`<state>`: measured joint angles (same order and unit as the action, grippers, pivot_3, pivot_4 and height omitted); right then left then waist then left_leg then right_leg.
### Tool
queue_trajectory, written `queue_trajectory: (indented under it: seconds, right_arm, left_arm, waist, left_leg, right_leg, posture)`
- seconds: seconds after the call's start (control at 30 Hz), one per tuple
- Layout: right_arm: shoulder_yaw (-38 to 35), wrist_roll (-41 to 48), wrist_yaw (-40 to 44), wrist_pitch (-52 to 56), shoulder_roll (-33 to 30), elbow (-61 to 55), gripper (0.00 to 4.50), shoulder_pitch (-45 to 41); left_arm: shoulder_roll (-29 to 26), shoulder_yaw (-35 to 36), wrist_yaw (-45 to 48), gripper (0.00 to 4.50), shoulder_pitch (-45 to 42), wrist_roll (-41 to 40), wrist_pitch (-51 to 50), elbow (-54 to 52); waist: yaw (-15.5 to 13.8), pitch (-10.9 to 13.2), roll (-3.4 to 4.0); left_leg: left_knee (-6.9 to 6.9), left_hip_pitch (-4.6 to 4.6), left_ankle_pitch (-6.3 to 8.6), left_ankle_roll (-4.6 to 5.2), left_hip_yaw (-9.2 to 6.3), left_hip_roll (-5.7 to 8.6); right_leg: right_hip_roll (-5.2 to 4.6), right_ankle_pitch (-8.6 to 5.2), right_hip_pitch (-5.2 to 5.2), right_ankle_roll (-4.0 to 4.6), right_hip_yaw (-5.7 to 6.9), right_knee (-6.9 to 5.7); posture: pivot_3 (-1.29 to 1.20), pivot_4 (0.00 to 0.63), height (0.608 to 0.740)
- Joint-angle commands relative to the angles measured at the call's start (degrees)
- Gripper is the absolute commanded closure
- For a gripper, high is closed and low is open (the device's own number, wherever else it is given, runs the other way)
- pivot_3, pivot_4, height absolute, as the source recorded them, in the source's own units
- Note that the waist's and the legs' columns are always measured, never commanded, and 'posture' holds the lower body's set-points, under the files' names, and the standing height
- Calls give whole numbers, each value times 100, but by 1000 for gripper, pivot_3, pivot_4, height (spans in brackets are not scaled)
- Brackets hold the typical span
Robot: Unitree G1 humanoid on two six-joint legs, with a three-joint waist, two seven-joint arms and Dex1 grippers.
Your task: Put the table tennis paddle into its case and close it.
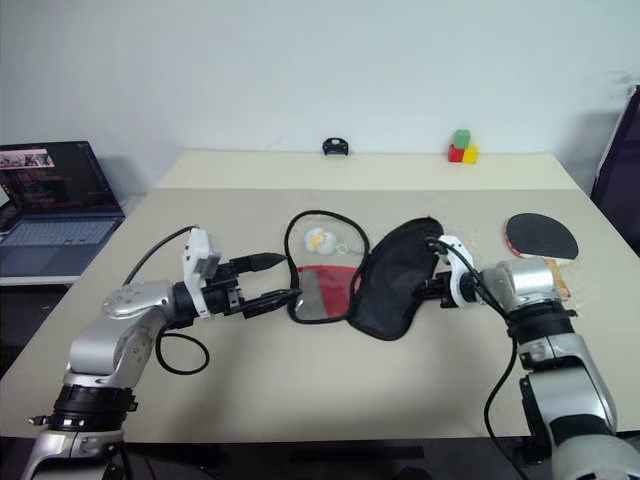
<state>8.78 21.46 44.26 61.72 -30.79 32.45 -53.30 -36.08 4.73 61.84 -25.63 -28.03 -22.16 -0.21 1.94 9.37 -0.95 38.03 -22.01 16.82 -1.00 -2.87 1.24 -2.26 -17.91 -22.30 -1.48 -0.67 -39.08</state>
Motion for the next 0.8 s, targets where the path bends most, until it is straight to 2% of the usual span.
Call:
queue_trajectory:
  seconds: [0.03,0.4,0.43,0.47,0.73,0.77,0.8]
  right_arm:
    - [73,-256,318,-387,-46,394,4492,-355]
    - [13,-732,516,-792,93,1288,4492,-754]
    - [-2,-764,504,-819,99,1332,4023,-778]
    - [-34,-793,474,-870,107,1397,3822,-813]
    - [-443,-934,155,-1226,69,1938,1038,-1151]
    - [-487,-947,146,-1229,52,1969,742,-1163]
    - [-552,-935,142,-1188,20,1975,742,-1164]
  left_arm:
    - [-25,91,-13,0,-43,-121,-1,-238]
    - [16,62,-74,0,-97,-118,-14,-231]
    - [19,58,-74,0,-104,-116,-14,-224]
    - [25,50,-72,0,-113,-113,-13,-217]
    - [67,8,-41,0,-194,-88,-11,-151]
    - [71,7,-38,0,-202,-84,-8,-144]
    - [75,8,-36,0,-210,-81,-4,-134]
  waist:
    - [-2,0,0]
    - [-2,0,0]
    - [-2,0,0]
    - [-2,0,0]
    - [-4,0,0]
    - [-4,0,0]
    - [-1,0,0]
  left_leg:
    - [0,0,0,0,0,0]
    - [1,0,-2,-3,0,0]
    - [1,0,-2,-3,0,0]
    - [1,0,-2,-3,0,0]
    - [1,-1,-10,-18,0,0]
    - [1,-1,-10,-19,0,0]
    - [0,-1,-11,-19,1,0]
  right_leg:
    - [0,0,0,0,0,0]
    - [-1,0,0,0,0,0]
    - [-1,0,0,0,0,-1]
    - [-1,0,0,0,0,-1]
    - [-1,0,0,0,1,0]
    - [-1,0,0,0,0,0]
    - [-1,0,0,0,0,0]
  posture:
    - [0,150,740]
    - [0,150,740]
    - [0,150,740]
    - [0,150,740]
    - [0,150,740]
    - [0,150,740]
    - [0,150,740]
